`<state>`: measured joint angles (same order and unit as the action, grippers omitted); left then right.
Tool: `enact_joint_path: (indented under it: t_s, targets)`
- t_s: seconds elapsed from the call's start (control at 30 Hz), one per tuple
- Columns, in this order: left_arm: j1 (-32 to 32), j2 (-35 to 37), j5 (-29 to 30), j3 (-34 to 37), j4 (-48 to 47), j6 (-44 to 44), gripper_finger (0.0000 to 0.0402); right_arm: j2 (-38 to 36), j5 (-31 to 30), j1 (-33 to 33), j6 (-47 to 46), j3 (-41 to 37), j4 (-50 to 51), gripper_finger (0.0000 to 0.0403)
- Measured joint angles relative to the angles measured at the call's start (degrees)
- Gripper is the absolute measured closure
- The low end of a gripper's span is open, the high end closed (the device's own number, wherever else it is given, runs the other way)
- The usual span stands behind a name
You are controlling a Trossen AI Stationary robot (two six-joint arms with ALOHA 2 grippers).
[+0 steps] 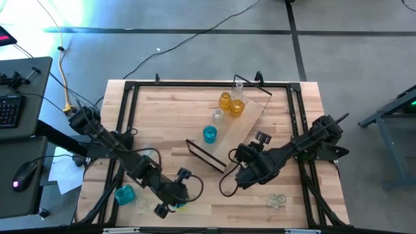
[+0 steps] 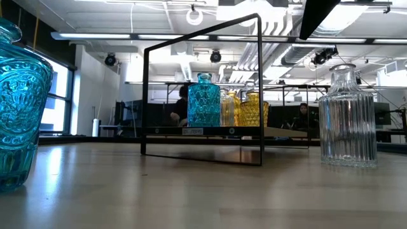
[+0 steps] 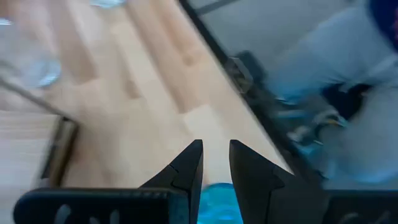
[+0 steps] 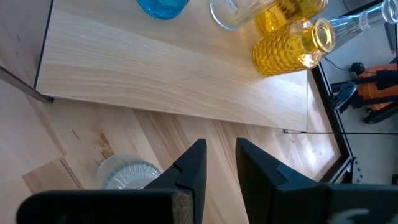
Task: Sort vases onto shelf
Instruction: Put the right blue vase on the shelf and align with the other blue vase
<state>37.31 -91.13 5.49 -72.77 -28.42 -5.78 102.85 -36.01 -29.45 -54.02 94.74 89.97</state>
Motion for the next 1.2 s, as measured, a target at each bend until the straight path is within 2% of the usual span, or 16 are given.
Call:
enact_joint_path:
  t_s: [0.13, 0.4, 0.63, 0.73, 0.9, 1.07, 1.2]
  targets:
    - [0.66, 0.0, -3.85, 0.0, 0.67, 1.36, 0.033, 0.0, -0.02, 0.02, 0.03, 0.0, 0.02, 0.0336]
    - [-0.1, 0.0, -3.27, 0.0, 1.74, -1.74, 0.033, 0.0, -0.04, 0.02, -0.41, 0.0, 0.0, 0.0336]
    - [0.69, 0.0, 8.88, 0.0, -1.53, -4.41, 0.0329, 0.0, -0.04, 0.02, -1.09, 0.0, 0.02, 0.0336]
    - [1.54, 0.0, 9.21, 0.0, -3.37, -4.66, 0.0321, 0.0, -0.04, 0.02, -1.02, 0.0, 0.02, 0.0336]
    - [2.19, 0.0, 7.89, 0.02, -6.97, -9.54, 0.0283, 0.0, -0.23, 0.02, -0.04, 0.02, 0.02, 0.0336]
    - [2.5, -1.32, 7.72, 0.02, -8.67, -14.48, 0.0222, 0.0, -1.09, 0.04, 0.38, 0.02, 0.02, 0.0336]
    - [2.5, -4.45, 7.06, 0.02, -9.88, -14.88, 0.0178, 0.0, -1.09, 0.02, 0.49, 0.02, 0.0, 0.0336]
